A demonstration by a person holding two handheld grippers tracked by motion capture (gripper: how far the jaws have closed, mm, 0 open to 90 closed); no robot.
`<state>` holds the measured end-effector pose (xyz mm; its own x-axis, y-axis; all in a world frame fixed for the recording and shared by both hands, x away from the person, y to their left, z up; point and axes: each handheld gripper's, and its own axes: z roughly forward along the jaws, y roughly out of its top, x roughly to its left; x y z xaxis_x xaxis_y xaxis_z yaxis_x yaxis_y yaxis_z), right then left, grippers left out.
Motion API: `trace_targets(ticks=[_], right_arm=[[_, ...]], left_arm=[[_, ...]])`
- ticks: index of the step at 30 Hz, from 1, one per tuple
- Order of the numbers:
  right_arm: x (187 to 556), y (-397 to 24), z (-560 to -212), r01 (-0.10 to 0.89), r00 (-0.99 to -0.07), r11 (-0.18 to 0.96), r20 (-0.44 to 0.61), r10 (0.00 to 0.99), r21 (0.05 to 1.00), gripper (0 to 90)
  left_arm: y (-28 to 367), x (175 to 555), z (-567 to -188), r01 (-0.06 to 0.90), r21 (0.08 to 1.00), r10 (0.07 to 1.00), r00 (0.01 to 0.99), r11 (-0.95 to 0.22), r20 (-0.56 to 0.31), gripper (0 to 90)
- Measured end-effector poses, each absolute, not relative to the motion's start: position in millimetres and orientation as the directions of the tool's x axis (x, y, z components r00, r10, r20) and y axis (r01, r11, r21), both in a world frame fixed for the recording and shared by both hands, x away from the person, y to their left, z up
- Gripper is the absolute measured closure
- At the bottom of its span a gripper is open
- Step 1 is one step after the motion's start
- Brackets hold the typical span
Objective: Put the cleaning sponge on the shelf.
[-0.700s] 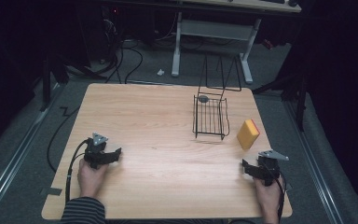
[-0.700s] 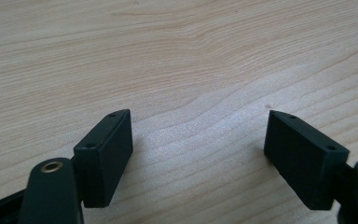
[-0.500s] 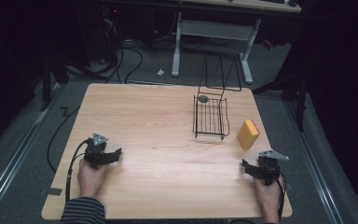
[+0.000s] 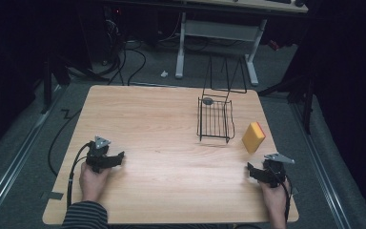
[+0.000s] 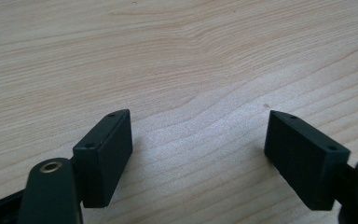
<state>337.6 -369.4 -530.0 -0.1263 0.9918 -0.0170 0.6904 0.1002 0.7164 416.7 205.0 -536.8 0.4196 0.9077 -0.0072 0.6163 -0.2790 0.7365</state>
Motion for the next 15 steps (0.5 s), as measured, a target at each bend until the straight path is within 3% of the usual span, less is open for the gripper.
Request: trace_targets(ticks=[10,15], right_arm=[[337.3,-369.5,-530.1,0.691,-0.147,0.115,-0.017,0.989,0.714,21.3],[336.9,-369.4,-529.9,0.687,-0.15,0.116,-0.017,0.989,0.717,24.9]], left_arm=[[205.0,416.7,-536.8,0.616,0.736,0.908,0.42,-0.279,-0.008,23.9],[205.0,416.7,-536.8,0.617,0.736,0.908,0.42,-0.279,-0.008,23.8]])
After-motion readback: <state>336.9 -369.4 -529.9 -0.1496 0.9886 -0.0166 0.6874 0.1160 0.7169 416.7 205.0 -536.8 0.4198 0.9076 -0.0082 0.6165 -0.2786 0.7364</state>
